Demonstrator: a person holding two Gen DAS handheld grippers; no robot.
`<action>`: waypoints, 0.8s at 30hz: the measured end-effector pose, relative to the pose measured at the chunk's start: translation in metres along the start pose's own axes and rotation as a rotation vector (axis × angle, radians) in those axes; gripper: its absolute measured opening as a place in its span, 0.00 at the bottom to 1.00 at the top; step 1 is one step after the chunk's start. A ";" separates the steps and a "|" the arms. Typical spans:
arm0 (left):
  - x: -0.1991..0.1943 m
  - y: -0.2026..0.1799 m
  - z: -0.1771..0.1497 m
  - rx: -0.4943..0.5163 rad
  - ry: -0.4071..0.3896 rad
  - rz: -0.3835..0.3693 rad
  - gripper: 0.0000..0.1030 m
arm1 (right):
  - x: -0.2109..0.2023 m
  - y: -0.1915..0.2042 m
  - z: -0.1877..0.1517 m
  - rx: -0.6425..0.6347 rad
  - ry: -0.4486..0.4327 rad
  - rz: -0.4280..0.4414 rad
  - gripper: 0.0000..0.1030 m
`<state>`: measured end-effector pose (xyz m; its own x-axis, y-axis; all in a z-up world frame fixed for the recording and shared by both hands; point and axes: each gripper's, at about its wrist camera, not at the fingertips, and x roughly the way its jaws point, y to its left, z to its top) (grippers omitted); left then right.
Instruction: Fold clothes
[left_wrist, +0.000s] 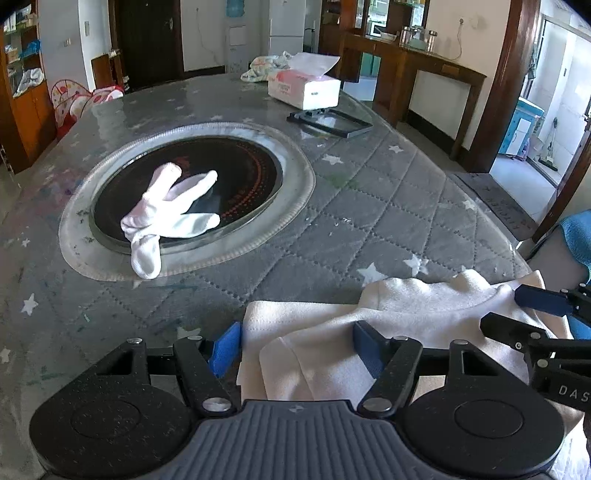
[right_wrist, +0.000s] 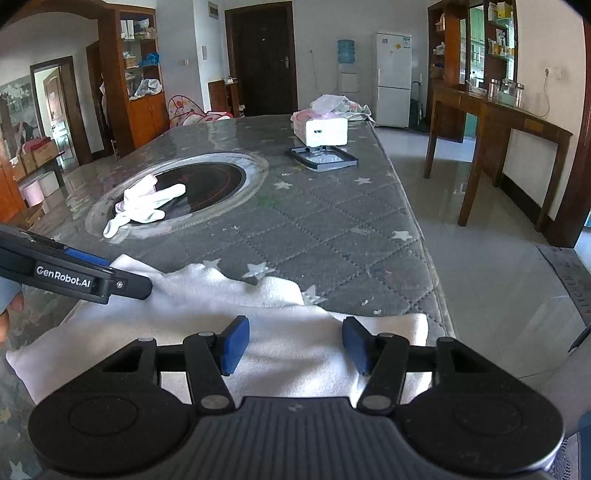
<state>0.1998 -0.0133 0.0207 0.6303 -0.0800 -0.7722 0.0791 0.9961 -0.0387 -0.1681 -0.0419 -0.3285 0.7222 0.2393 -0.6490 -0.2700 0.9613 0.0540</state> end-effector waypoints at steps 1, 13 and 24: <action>-0.003 -0.001 -0.001 0.002 -0.004 0.002 0.68 | -0.002 0.001 0.001 0.002 -0.002 -0.002 0.62; -0.053 -0.017 -0.027 0.064 -0.069 0.024 0.86 | -0.046 0.009 -0.015 0.037 -0.027 -0.006 0.84; -0.097 -0.027 -0.065 0.072 -0.113 0.026 1.00 | -0.093 0.022 -0.044 0.059 -0.053 -0.013 1.00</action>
<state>0.0862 -0.0301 0.0553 0.7155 -0.0623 -0.6958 0.1145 0.9930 0.0289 -0.2690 -0.0491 -0.3005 0.7581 0.2325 -0.6093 -0.2237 0.9703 0.0918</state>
